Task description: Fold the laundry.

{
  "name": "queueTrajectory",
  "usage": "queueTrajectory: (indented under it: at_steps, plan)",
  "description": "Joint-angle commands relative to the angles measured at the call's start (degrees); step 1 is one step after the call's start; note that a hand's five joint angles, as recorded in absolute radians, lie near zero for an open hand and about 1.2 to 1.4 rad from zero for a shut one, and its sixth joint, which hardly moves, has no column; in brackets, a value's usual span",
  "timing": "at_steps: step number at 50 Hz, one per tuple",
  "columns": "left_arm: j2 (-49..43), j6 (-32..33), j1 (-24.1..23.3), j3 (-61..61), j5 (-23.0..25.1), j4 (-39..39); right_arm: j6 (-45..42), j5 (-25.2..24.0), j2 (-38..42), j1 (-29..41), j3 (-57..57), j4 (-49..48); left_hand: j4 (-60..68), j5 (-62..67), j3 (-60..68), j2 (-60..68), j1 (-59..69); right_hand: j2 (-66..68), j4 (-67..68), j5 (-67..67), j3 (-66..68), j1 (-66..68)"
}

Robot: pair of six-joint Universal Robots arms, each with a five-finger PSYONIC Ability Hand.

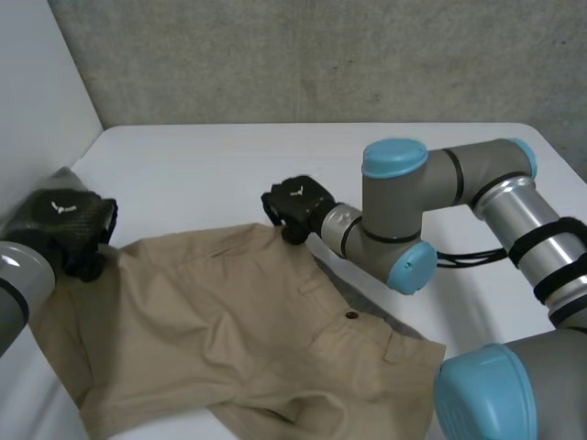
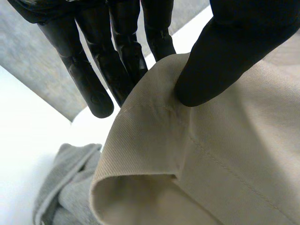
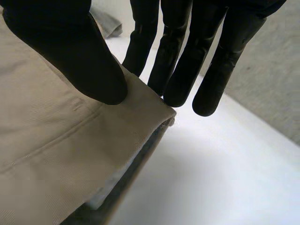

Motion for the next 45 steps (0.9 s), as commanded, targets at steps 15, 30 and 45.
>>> queueTrajectory:
  at_steps: [15,30,45]
  plan:
    - [7.4,3.9,-9.8,9.4,0.2,7.5,-10.8,2.3,-34.5,-6.7,22.6,19.9,11.5,13.7,12.1,11.9,15.6,13.4,12.2,13.8,12.5,26.0]
    - [9.0,13.0,-18.4,4.3,-0.5,7.5,-3.7,6.0,-37.6,-7.8,30.3,13.8,11.5,13.7,12.1,11.9,15.6,-39.5,-40.8,-39.1,-40.4,-26.9]
    - [7.9,14.8,-19.0,4.4,-0.8,7.6,6.3,4.5,-38.1,-8.1,40.6,15.2,11.5,13.7,12.1,11.9,15.6,-43.5,-44.8,-43.2,-44.4,-30.9]
